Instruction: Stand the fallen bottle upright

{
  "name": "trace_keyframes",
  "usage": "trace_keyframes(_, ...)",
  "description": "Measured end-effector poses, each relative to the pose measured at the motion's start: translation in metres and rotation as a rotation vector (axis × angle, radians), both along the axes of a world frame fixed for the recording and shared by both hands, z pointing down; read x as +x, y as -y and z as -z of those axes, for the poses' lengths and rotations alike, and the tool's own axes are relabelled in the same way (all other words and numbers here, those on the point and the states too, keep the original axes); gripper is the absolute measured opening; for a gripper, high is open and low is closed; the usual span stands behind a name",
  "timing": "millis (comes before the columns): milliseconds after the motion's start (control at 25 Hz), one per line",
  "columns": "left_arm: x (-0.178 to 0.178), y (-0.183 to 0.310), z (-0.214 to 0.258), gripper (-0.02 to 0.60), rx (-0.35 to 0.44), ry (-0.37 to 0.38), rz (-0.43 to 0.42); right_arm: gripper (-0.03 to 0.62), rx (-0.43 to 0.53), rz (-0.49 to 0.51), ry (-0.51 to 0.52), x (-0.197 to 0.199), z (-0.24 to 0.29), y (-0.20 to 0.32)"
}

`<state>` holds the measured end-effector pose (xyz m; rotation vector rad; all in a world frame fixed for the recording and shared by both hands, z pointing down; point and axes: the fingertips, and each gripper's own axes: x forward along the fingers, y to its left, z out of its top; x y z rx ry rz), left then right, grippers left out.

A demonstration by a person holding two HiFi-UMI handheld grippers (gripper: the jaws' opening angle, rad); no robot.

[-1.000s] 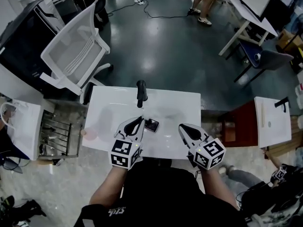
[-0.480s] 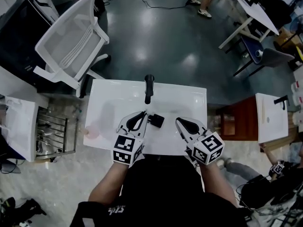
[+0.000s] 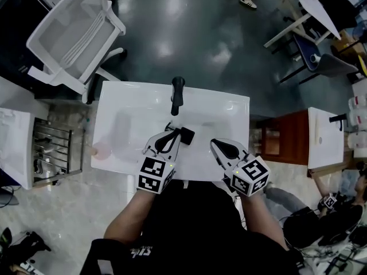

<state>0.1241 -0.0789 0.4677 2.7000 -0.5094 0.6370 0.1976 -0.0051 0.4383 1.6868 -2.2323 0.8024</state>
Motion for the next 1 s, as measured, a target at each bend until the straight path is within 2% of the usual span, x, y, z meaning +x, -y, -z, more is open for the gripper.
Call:
trace_keyframes(320,0.012,0.001,-0.046,0.04,-0.03,0.084,-0.007,0.015,-0.061,0.021,0.016,0.017,-0.034,0.009)
trace_keyframes(680,0.002,-0.007,-0.117,0.043,-0.119,0.213,-0.016,0.015,-0.117,0.078,0.057,0.008,-0.07,0.019)
trace_keyframes(1000,-0.006,0.003,-0.153,0.138,-0.17,0.285,-0.004,0.015,-0.196,0.185,0.045,-0.01,-0.109,0.033)
